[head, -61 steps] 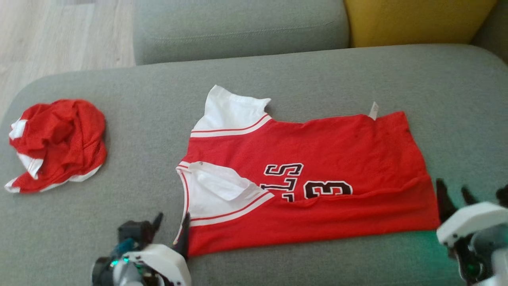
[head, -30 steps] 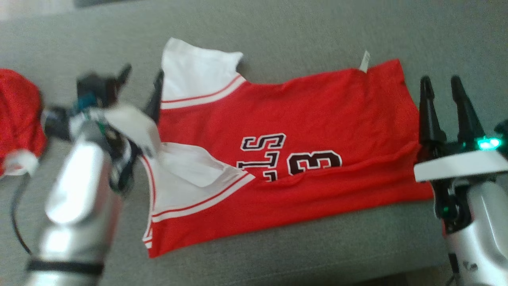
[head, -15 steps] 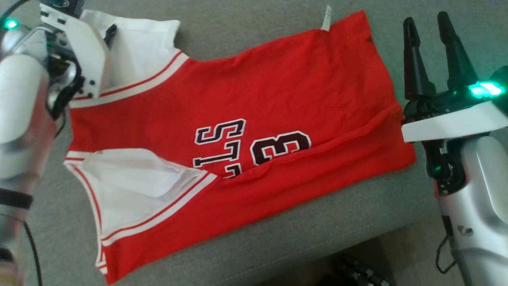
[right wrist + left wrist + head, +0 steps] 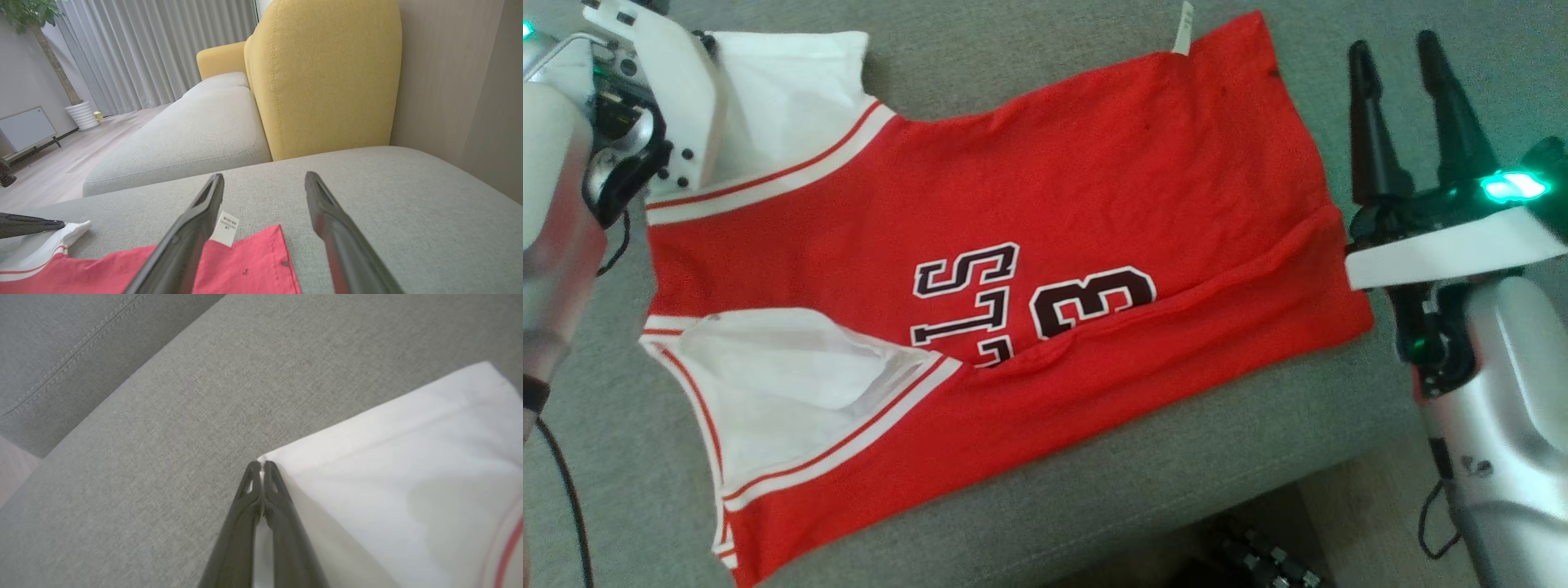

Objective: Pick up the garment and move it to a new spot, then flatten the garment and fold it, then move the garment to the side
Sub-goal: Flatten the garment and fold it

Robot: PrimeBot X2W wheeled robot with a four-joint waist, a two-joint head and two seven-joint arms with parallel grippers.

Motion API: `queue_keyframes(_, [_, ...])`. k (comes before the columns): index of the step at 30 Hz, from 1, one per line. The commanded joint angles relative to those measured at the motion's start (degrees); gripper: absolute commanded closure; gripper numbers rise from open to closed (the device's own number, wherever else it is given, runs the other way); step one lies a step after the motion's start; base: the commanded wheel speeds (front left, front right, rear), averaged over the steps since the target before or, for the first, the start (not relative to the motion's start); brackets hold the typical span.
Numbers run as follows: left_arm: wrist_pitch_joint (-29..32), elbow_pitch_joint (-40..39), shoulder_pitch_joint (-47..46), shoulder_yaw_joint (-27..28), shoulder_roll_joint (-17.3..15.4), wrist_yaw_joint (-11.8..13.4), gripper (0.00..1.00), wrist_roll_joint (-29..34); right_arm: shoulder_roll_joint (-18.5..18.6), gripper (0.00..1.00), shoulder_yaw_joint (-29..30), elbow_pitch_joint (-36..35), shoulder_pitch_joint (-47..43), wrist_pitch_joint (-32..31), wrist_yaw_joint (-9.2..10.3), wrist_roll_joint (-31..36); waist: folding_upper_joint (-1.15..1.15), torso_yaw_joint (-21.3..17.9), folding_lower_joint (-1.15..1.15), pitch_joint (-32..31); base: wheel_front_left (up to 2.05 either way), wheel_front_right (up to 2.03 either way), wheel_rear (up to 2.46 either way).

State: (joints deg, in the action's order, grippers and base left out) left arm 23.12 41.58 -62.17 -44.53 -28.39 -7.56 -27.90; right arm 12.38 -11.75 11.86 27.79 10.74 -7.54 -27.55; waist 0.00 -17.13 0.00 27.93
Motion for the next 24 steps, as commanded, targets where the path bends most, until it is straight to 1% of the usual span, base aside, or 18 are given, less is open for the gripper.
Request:
queue_keyframes(1, [0.53,-0.45,-1.8,0.95,-2.37,0.08,1.0,-0.74,0.88,0.0,0.15,-1.63,1.64,-0.08,0.05,0.25,0.0,0.7,0.0,-0.55,0.0,0.0,0.0])
queue_keyframes(3, [-0.91,-0.57,-2.16,1.08,-1.82,0.08,1.0,-1.55,1.09,0.0,0.78,-1.58,2.06,-0.65,0.05,0.57,0.0,1.57,0.0,-1.11,0.0,0.0,0.0])
queue_keyframes(7, [-6.48,-1.05,-2.32,2.1,-0.35,0.65,1.0,-2.05,2.06,0.0,1.57,-0.75,2.96,-3.11,0.05,1.35,0.0,3.79,0.0,-2.66,0.0,0.0,0.0])
queue_keyframes(10, [-11.12,-2.46,-1.66,2.98,1.19,1.49,1.0,-2.61,2.71,0.0,3.73,0.98,3.77,-6.39,0.05,-0.2,0.0,6.3,0.0,-4.08,0.0,0.0,0.0])
queue_keyframes(14, [-16.24,-5.99,-0.01,3.59,2.72,2.68,1.0,-2.94,4.09,0.0,5.88,4.42,5.04,-12.7,0.05,-4.32,0.0,9.81,0.0,-5.3,0.0,0.0,0.0])
queue_keyframes(16, [-17.67,-8.33,1.62,3.68,3.55,3.19,1.0,-3.52,5.87,0.0,6.13,6.76,5.68,-15.67,0.05,-5.25,0.0,11.58,0.0,-5.76,0.0,0.0,0.0])
queue_keyframes(17, [-17.67,-8.33,1.62,3.68,3.55,3.19,1.0,-3.52,5.87,0.0,6.13,6.76,5.68,-15.67,0.05,-5.25,0.0,11.58,0.0,-5.76,0.0,0.0,0.0])
queue_keyframes(20, [-19.39,-12.43,4.41,3.45,3.99,4.72,1.0,-3.49,8.56,0.0,5.99,10.9,6.92,-18.83,0.05,-5.2,0.0,13.7,0.0,-6.06,0.0,0.0,0.0])
queue_keyframes(24, [-20.14,-18.3,8.33,2.85,4.09,5.96,1.0,-3.94,10.98,0.0,4.94,16.32,8.57,-22.37,0.05,-6.33,0.0,16.14,0.0,-6.09,0.0,0.0,0.0])
